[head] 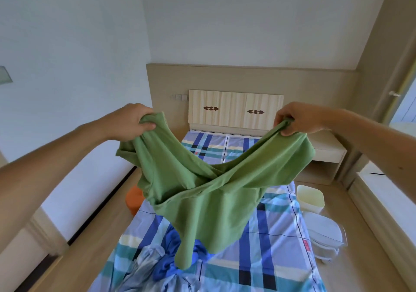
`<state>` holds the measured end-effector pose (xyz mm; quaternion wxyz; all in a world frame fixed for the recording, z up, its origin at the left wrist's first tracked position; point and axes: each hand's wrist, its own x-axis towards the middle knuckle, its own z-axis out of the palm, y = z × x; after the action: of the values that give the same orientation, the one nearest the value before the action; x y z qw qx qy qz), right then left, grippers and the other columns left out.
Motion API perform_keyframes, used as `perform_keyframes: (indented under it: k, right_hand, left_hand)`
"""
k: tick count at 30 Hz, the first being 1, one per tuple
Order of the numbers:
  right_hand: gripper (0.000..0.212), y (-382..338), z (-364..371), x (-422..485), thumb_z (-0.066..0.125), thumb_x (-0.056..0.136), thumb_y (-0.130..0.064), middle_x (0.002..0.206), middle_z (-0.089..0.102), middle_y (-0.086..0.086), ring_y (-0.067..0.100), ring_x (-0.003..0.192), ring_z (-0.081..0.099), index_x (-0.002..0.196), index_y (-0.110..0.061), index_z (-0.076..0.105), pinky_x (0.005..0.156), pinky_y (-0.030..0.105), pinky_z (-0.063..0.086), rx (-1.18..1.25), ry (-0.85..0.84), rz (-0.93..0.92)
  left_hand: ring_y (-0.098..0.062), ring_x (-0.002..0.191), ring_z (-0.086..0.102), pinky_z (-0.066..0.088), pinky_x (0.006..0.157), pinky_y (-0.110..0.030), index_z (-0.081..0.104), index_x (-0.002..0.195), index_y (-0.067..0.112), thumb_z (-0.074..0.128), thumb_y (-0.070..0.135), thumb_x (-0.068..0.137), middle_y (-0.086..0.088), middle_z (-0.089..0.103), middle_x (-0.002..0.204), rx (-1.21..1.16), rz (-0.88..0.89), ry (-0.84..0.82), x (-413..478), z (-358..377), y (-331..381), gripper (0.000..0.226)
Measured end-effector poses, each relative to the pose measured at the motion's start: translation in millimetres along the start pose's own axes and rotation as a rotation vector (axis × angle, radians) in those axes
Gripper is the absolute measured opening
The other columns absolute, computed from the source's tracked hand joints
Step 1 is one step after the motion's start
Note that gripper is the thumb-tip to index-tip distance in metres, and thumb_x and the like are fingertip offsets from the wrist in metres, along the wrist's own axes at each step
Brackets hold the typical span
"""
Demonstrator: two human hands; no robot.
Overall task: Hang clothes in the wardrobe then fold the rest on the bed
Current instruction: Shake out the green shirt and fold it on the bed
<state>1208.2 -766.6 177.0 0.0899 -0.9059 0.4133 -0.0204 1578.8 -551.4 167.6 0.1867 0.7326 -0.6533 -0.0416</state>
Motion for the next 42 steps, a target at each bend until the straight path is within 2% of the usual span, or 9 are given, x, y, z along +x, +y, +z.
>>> perform_keyframes:
  k: [6, 17, 21, 24, 27, 33, 35, 38, 42]
  right_hand:
    - [0.009, 12, 11, 2, 0.068, 0.091, -0.010, 0.097, 0.065, 0.007, 0.023, 0.092, 0.058, 0.092, -0.019, 0.067, 0.078, 0.029, 0.040, 0.231, 0.207, 0.064]
    - [0.011, -94, 45, -2, 0.053, 0.098, 0.001, 0.072, 0.059, 0.009, 0.010, 0.049, 0.062, 0.088, -0.003, 0.057, 0.047, 0.021, 0.053, 1.279, -0.066, 0.206]
    - [0.015, -133, 48, -8, 0.047, 0.102, -0.003, 0.080, 0.065, 0.015, 0.020, 0.066, 0.068, 0.095, 0.002, 0.059, 0.063, 0.033, 0.063, 1.526, -0.093, 0.162]
    - [0.015, -144, 43, -16, 0.044, 0.102, -0.003, 0.092, 0.066, 0.024, 0.031, 0.080, 0.068, 0.104, 0.003, 0.058, 0.074, 0.041, 0.060, 1.615, -0.078, 0.135]
    - [0.017, -143, 38, -22, 0.042, 0.100, 0.000, 0.103, 0.065, 0.029, 0.036, 0.089, 0.068, 0.113, 0.002, 0.054, 0.078, 0.043, 0.062, 1.593, -0.050, 0.095]
    - [0.036, -126, 41, -22, 0.057, 0.093, 0.004, 0.106, 0.072, 0.023, 0.032, 0.097, 0.073, 0.127, -0.005, 0.050, 0.091, 0.043, 0.059, 1.144, 0.103, -0.075]
    - [0.062, -115, 45, -18, 0.080, 0.080, -0.009, 0.107, 0.070, 0.011, 0.025, 0.098, 0.069, 0.132, -0.013, 0.047, 0.089, 0.037, 0.058, 0.801, 0.297, -0.167]
    - [0.100, -104, 61, -10, 0.091, 0.067, -0.020, 0.123, 0.055, -0.005, 0.006, 0.106, 0.057, 0.148, -0.023, 0.032, 0.087, 0.019, 0.048, 0.645, 0.108, -0.234]
    - [0.031, -91, 83, 3, 0.078, 0.084, -0.007, 0.097, 0.074, 0.006, 0.011, 0.084, 0.071, 0.112, -0.001, 0.067, 0.078, 0.026, 0.056, 0.824, 0.064, -0.182]
  left_hand:
    - [-0.019, 0.094, 0.069, 0.050, 0.078, -0.029, 0.069, 0.103, 0.014, 0.056, 0.013, 0.102, -0.004, 0.073, 0.103, -0.392, -0.155, -0.013, 1, 3, -7, 0.013]
    - [-0.026, 0.080, 0.068, 0.056, 0.080, -0.035, 0.068, 0.102, 0.004, 0.063, 0.011, 0.096, -0.014, 0.071, 0.092, -0.712, -0.313, -0.081, 26, 56, 84, 0.010]
    - [-0.022, 0.080, 0.060, 0.050, 0.072, -0.031, 0.067, 0.099, 0.001, 0.062, 0.013, 0.096, -0.017, 0.067, 0.091, -0.713, -0.221, -0.038, 31, 72, 109, 0.013]
    - [-0.025, 0.089, 0.066, 0.055, 0.092, -0.044, 0.067, 0.112, -0.006, 0.063, 0.023, 0.098, -0.025, 0.071, 0.110, -0.817, -0.222, 0.005, 34, 76, 107, 0.032]
    - [-0.035, 0.106, 0.070, 0.054, 0.101, -0.048, 0.067, 0.117, 0.001, 0.072, 0.039, 0.088, -0.020, 0.073, 0.113, -0.908, -0.118, -0.107, 27, 77, 100, 0.048]
    - [-0.019, 0.083, 0.068, 0.057, 0.076, -0.028, 0.062, 0.110, 0.009, 0.063, -0.019, 0.080, -0.013, 0.067, 0.094, -0.793, 0.102, -0.101, 21, 88, 92, 0.041]
    - [-0.017, 0.080, 0.066, 0.055, 0.073, -0.028, 0.064, 0.106, 0.009, 0.057, -0.022, 0.079, -0.009, 0.065, 0.089, -0.809, 0.135, -0.064, 23, 86, 94, 0.042]
    - [-0.016, 0.092, 0.067, 0.056, 0.079, -0.026, 0.065, 0.115, 0.005, 0.051, -0.025, 0.078, -0.011, 0.068, 0.101, -0.840, 0.169, -0.049, 28, 86, 97, 0.049]
    - [-0.010, 0.090, 0.064, 0.054, 0.080, -0.025, 0.066, 0.106, 0.013, 0.047, -0.020, 0.081, -0.001, 0.068, 0.096, -0.827, 0.116, 0.032, 36, 91, 98, 0.046]
